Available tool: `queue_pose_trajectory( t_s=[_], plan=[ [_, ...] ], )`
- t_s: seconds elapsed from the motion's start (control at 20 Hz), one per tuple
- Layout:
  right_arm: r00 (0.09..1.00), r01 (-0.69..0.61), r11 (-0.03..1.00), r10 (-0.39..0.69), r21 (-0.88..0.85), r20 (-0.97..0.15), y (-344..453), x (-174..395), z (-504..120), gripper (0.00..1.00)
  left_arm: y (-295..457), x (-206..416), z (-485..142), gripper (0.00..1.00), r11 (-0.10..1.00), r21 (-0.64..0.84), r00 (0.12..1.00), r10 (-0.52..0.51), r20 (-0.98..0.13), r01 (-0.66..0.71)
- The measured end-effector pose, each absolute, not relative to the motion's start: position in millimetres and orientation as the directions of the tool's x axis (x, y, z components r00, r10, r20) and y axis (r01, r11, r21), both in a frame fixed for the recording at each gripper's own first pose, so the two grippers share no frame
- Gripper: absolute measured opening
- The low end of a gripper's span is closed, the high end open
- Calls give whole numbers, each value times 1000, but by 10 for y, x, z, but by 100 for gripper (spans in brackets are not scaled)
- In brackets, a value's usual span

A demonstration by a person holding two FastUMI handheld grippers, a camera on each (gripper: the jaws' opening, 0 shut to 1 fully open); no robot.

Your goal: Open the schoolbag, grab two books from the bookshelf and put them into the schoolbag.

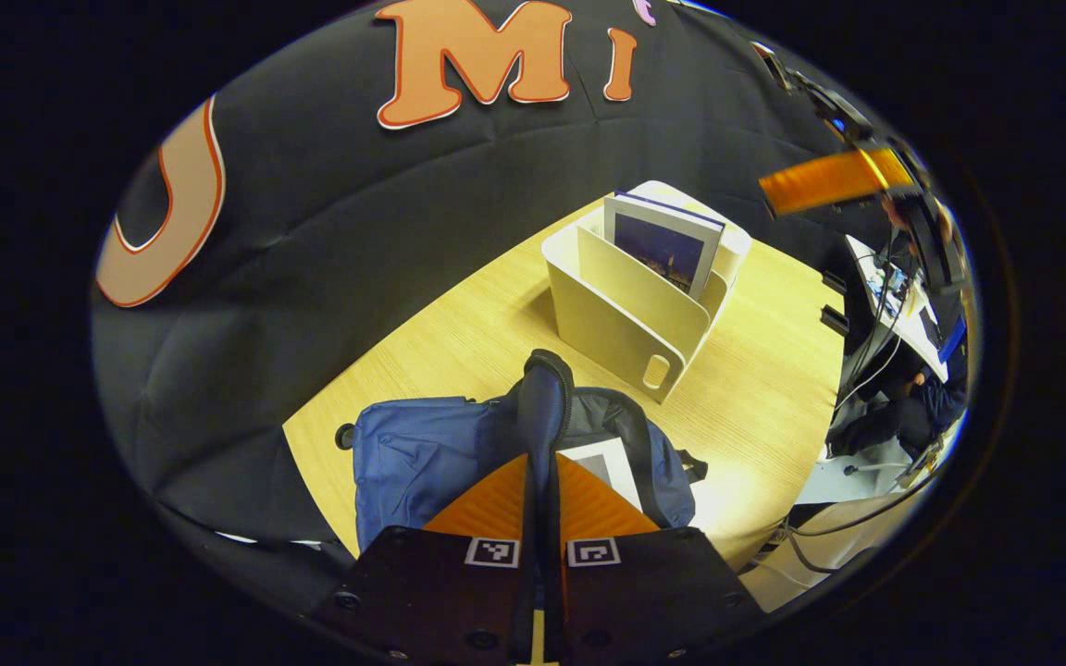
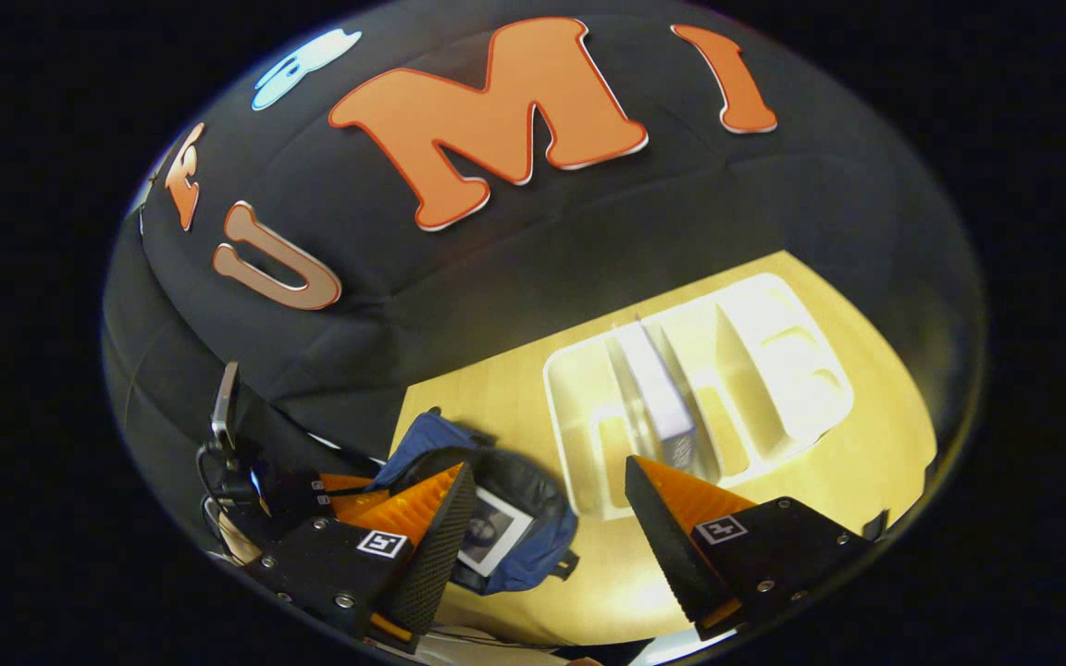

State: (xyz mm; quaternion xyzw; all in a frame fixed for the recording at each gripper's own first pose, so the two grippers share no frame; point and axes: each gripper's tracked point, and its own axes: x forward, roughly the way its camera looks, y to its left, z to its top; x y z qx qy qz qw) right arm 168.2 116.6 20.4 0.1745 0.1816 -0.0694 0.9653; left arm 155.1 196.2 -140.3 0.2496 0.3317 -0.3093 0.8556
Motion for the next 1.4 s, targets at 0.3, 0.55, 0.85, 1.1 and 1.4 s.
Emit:
queue_pose_trajectory(
  t_s=[0.3,0.55,0.85,1.1,1.4],
  plan=[
    [881,257,948,-151,186,-448,575,2037,464,97,1986,1529,-1440,5,701,205,593,-367,-717,683],
    [812,274,954,-160,124,-561,350,2441,205,97,2026,1526,-1485,5,720,186,593,-365,-717,669],
    [725,277,960,-172,53,-667,239,2793,-225,97,2064,1528,-1524,5,726,181,591,-358,-723,663],
    [656,256,967,-163,14,-737,253,2896,-571,98,2100,1523,-1583,5,738,159,582,-358,-730,655],
    [610,265,963,-205,-47,-766,218,2883,-688,56,2147,1519,-1622,5,746,153,577,-350,-738,648]
  ],
)
